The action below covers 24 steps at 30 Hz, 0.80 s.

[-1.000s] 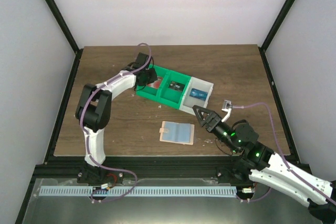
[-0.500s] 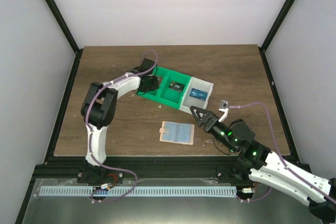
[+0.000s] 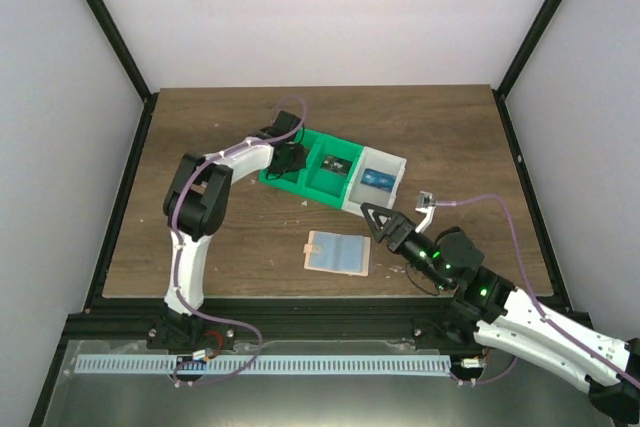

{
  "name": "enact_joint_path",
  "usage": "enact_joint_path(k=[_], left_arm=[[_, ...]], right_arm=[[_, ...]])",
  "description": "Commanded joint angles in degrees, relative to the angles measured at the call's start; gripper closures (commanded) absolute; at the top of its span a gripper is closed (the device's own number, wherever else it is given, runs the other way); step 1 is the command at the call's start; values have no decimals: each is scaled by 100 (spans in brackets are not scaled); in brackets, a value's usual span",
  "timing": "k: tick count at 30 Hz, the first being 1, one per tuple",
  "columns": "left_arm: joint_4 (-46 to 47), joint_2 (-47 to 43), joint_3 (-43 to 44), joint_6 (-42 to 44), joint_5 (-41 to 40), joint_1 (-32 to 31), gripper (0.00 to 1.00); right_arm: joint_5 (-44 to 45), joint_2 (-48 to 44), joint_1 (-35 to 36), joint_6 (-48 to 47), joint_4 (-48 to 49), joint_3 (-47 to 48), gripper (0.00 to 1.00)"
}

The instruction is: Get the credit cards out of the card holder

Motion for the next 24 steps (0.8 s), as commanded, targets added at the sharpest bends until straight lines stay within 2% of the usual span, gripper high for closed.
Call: enact_joint_path(k=[1,9,16,20,24], left_arm=[[237,190,160,117,-475,-19,100],[686,-48,28,246,-449,-62,100],[790,-988,-574,139,-311,-123,98],[947,-1899,-1189,-21,-88,-125,88],[1122,-2873,-1747,-114,189,-133,65]], right_arm=[[110,-5,22,-48,93,22,0],[141,-31,22,-110,26,53,0],[38,-62,22,-133,-85,69,0],[21,-109,22,-187,-475,66,0],[237,-195,17,-549,-1135,283,0]])
